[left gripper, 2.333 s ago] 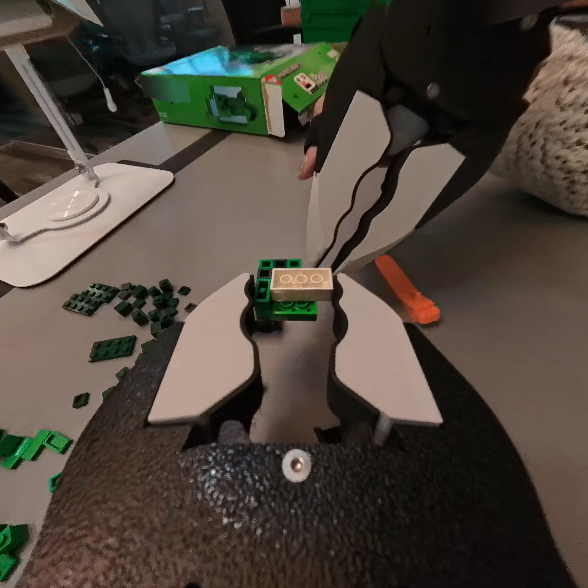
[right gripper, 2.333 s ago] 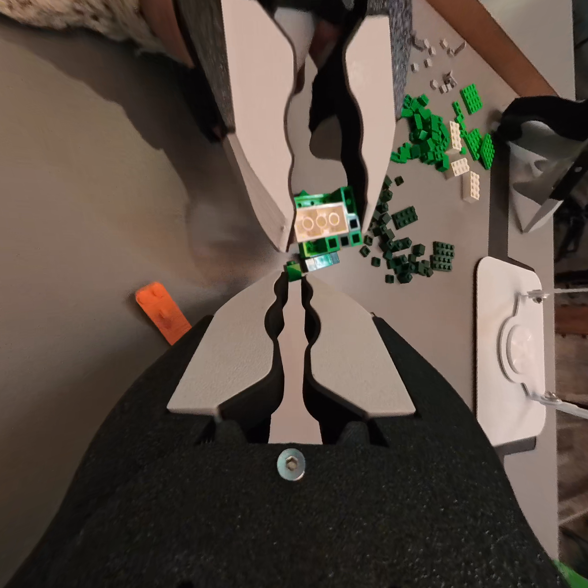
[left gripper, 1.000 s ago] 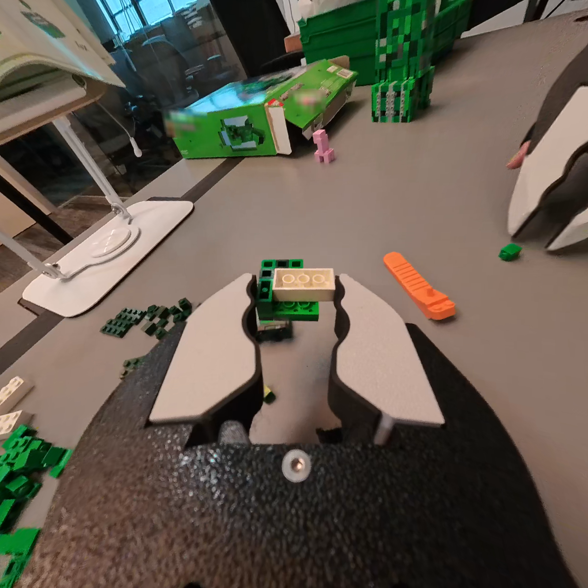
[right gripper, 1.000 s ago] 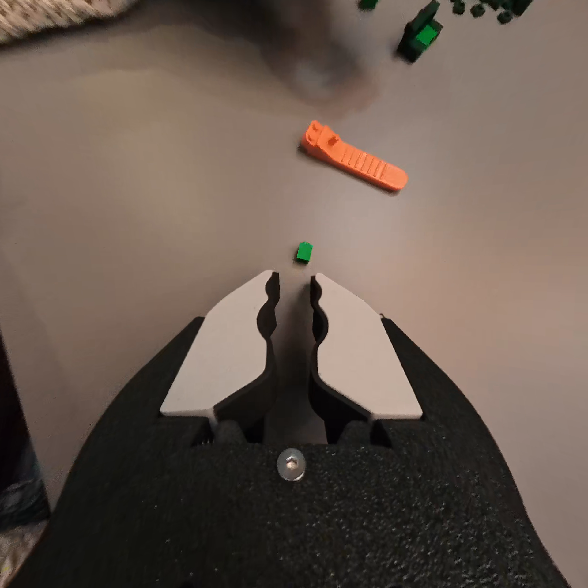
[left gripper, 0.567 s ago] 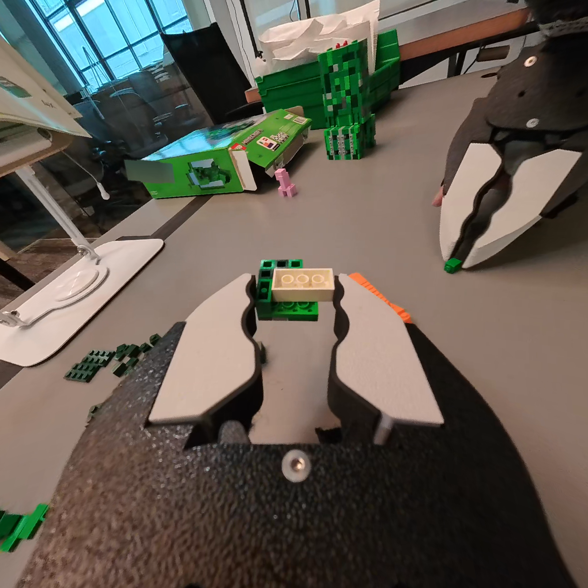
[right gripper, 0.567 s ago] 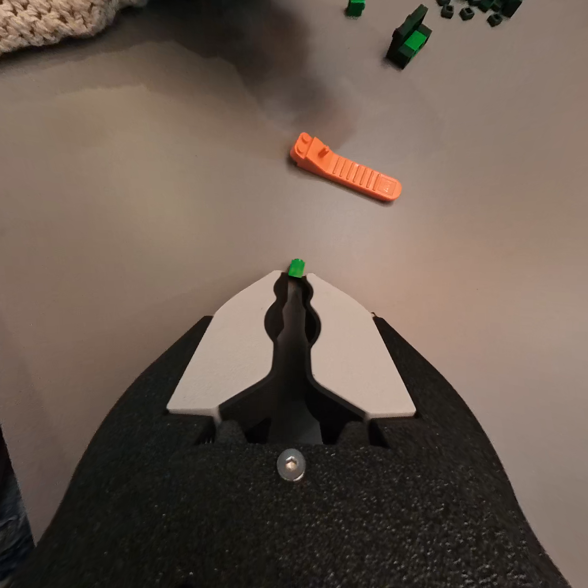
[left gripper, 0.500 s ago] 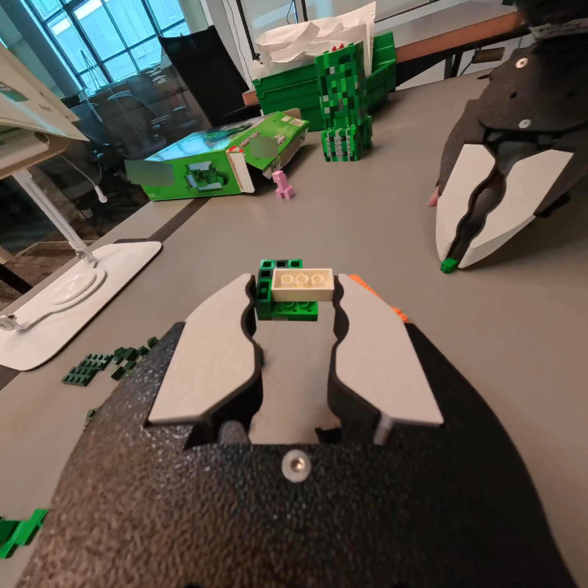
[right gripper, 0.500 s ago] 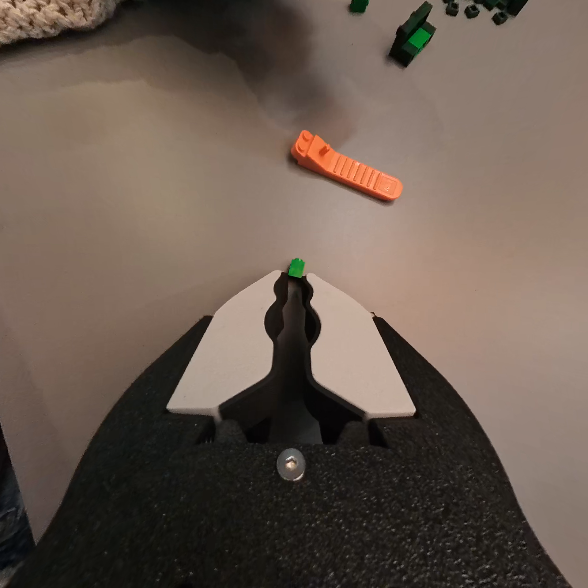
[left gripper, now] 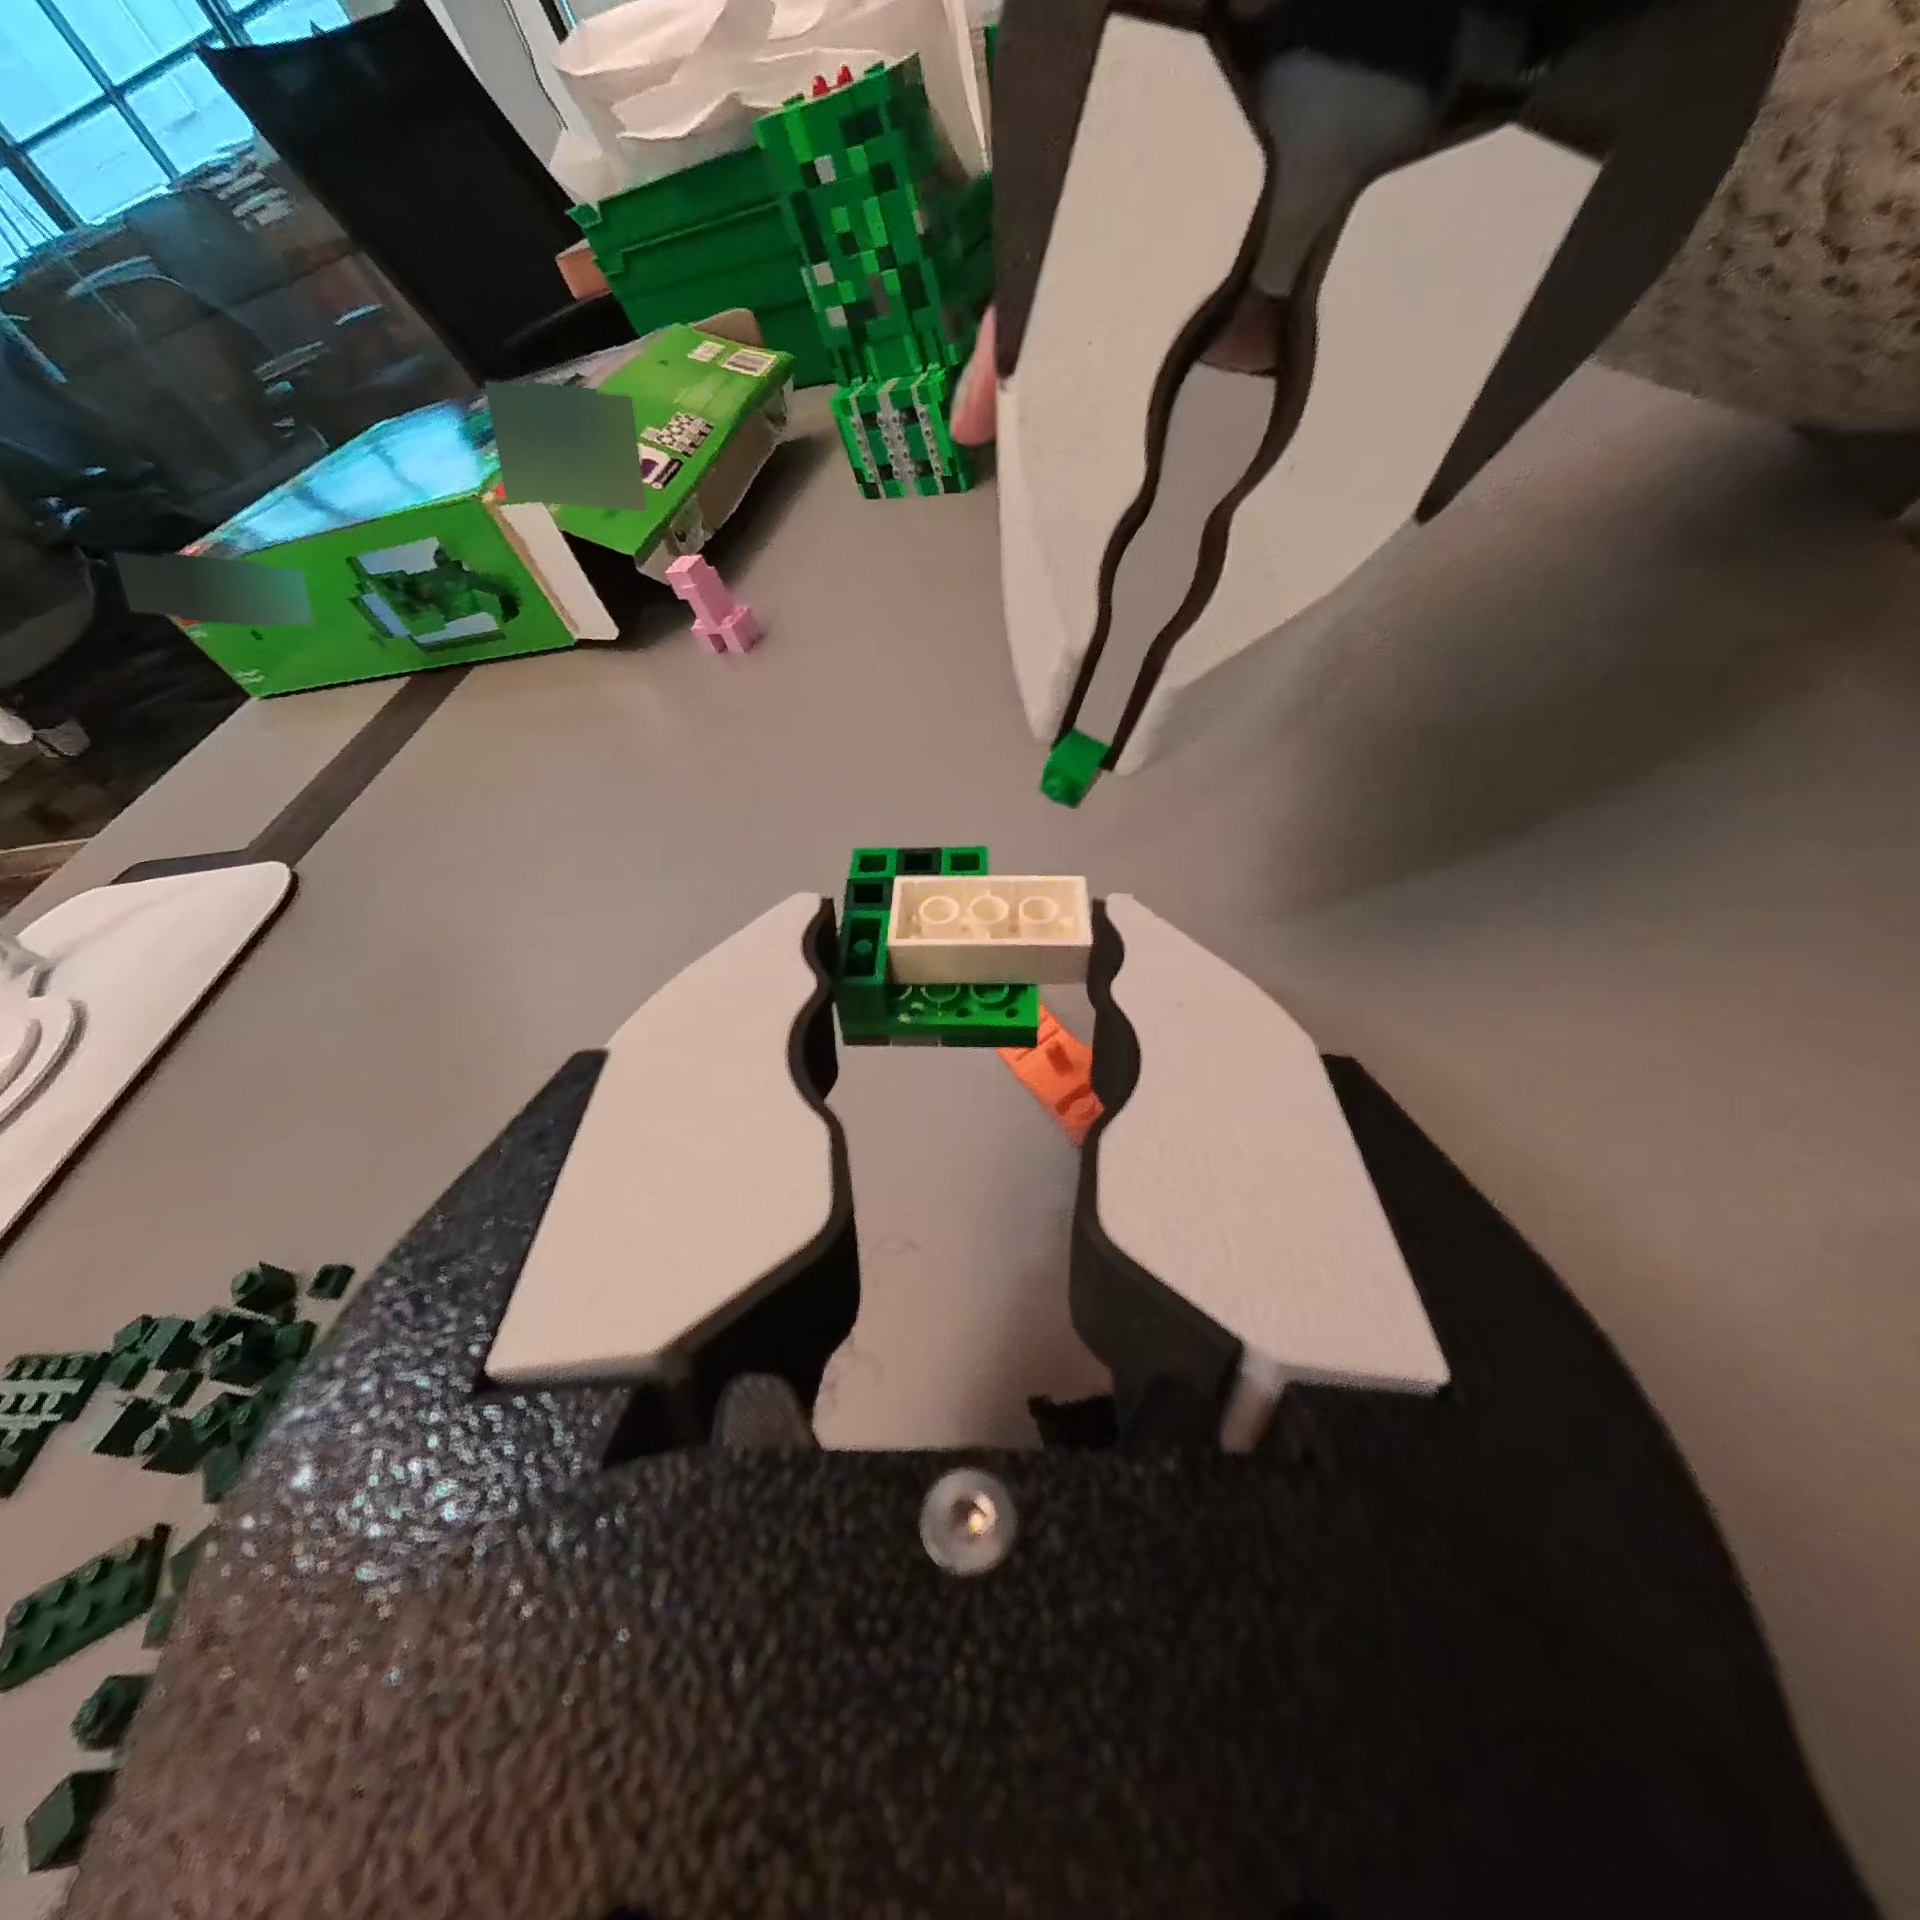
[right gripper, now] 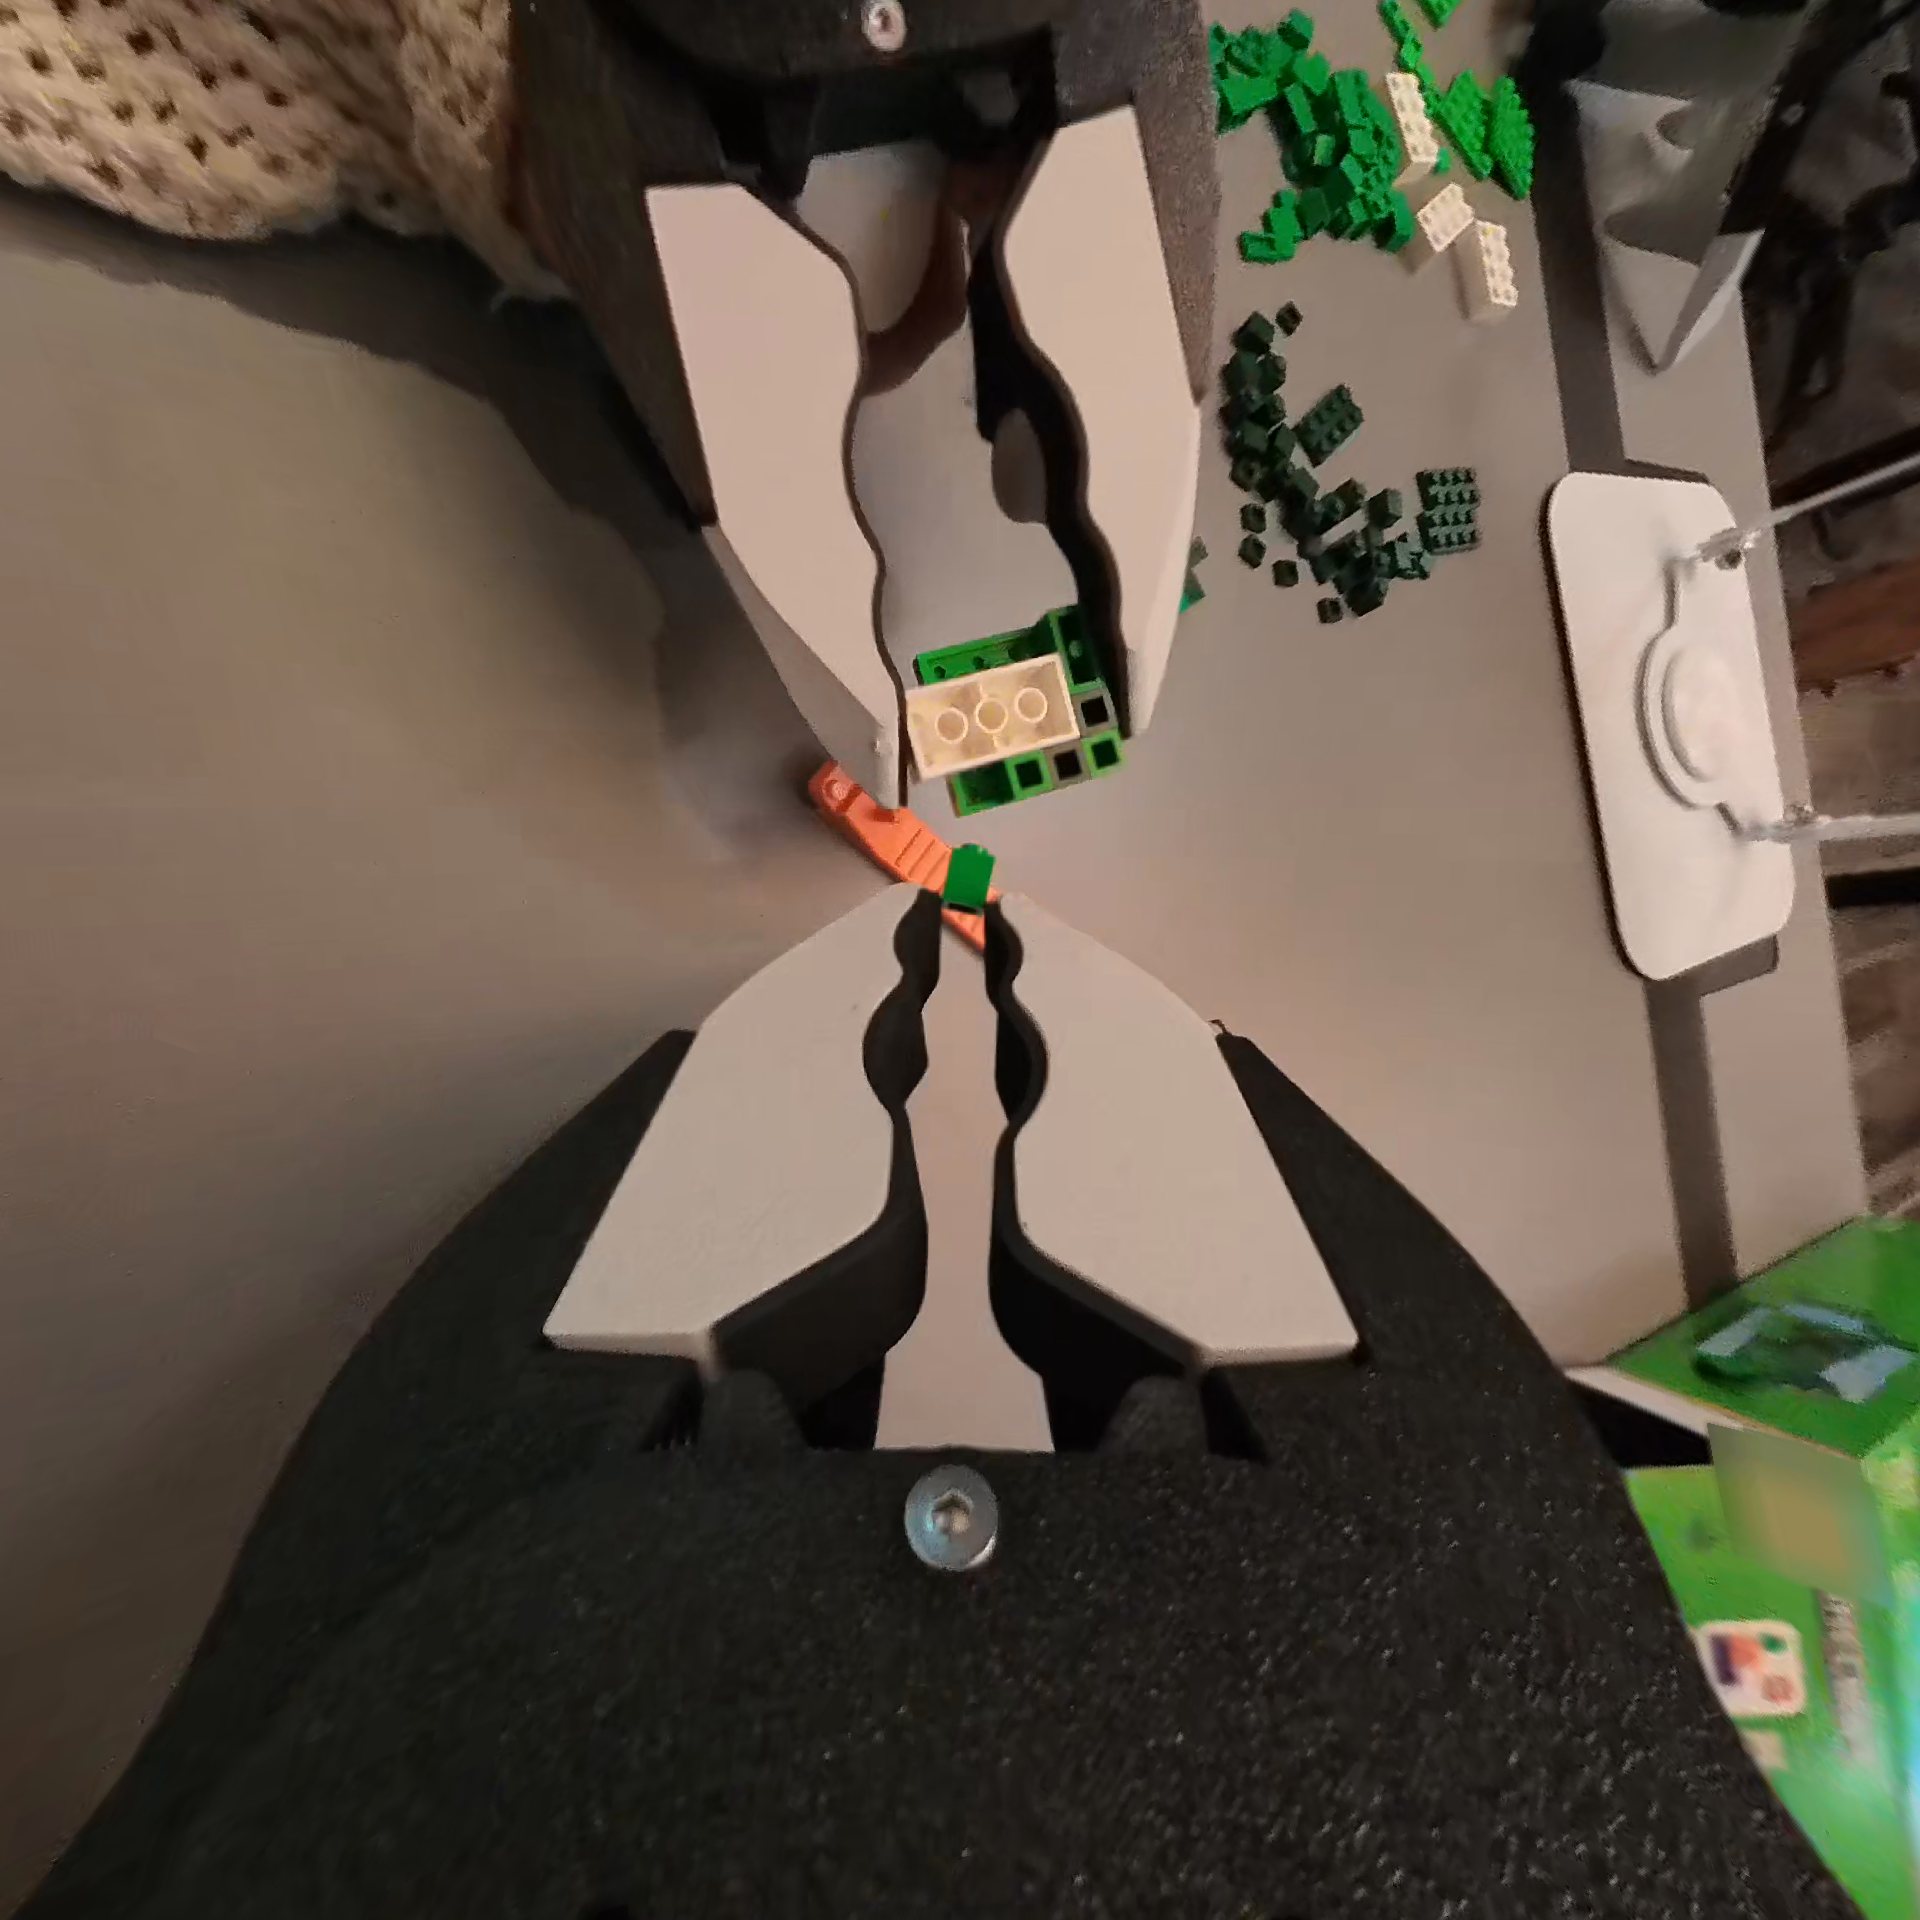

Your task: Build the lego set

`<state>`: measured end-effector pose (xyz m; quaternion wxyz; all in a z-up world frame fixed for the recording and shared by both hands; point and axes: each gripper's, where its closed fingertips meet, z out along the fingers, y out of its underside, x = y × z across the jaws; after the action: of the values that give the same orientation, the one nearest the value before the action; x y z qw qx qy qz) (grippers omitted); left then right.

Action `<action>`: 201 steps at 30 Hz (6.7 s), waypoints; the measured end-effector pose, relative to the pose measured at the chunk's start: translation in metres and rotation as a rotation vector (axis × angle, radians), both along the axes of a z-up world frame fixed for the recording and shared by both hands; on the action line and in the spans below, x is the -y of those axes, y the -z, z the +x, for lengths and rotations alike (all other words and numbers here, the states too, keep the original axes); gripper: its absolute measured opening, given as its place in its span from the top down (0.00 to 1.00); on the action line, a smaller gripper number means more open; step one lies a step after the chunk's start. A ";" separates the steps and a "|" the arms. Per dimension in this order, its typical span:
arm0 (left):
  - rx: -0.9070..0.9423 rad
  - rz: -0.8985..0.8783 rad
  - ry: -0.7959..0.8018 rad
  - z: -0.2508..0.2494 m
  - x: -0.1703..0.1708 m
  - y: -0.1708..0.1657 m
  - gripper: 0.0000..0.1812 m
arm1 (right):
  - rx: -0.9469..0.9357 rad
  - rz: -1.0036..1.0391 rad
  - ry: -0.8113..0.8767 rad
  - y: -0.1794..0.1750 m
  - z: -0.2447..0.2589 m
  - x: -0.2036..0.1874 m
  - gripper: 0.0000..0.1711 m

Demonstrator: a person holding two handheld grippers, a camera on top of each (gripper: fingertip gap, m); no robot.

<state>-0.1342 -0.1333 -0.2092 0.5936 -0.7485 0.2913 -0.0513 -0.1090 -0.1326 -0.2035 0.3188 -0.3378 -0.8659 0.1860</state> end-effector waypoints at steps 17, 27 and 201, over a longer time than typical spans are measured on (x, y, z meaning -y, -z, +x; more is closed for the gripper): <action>0.046 -0.036 0.001 -0.002 -0.001 0.003 0.75 | 0.008 0.168 -0.068 0.009 -0.018 0.004 0.96; 0.049 -0.048 0.003 -0.002 -0.001 0.005 0.75 | -0.058 0.256 -0.105 0.011 -0.018 0.002 0.96; 0.639 -0.178 0.114 -0.016 0.011 -0.022 0.75 | 0.041 -0.410 -0.310 -0.023 -0.044 0.027 0.93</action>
<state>-0.1499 -0.1446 -0.1868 0.5832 -0.7261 0.1261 -0.3417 -0.1525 -0.1597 -0.1800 0.1937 -0.2625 -0.8578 0.3972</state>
